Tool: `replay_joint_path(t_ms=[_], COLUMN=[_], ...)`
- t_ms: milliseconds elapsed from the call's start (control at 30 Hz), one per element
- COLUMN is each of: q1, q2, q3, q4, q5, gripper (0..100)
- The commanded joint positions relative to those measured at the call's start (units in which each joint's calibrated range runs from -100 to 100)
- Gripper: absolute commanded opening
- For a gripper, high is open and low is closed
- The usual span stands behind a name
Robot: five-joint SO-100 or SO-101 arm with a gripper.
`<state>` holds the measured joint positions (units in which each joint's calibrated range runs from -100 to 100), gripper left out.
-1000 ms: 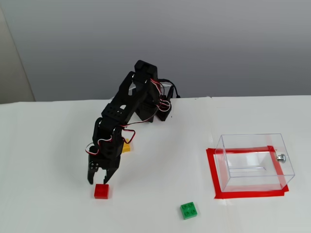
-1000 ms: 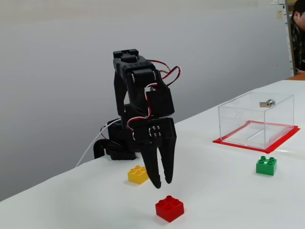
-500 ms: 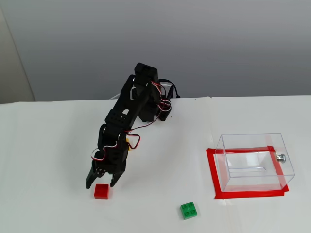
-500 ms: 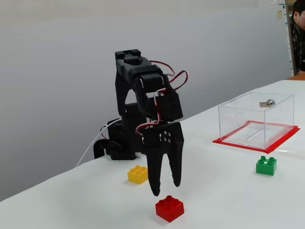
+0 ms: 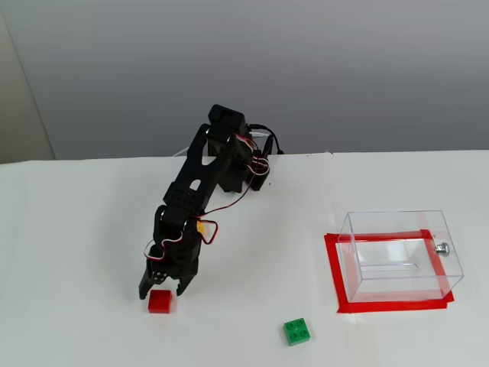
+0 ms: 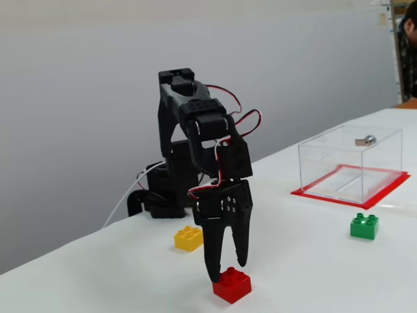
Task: Pick the red lego brick and place it into the transparent box
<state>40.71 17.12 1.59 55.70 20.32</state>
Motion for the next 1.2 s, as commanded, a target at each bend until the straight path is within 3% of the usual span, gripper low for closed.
replay_joint_path(t_ms=[0, 1167], q1=[0.37, 0.59], q2=[-0.20, 4.30], q3=[-1.86, -2.13], q4=[-0.52, -6.18], q5=[-0.23, -0.28], gripper=[28, 29])
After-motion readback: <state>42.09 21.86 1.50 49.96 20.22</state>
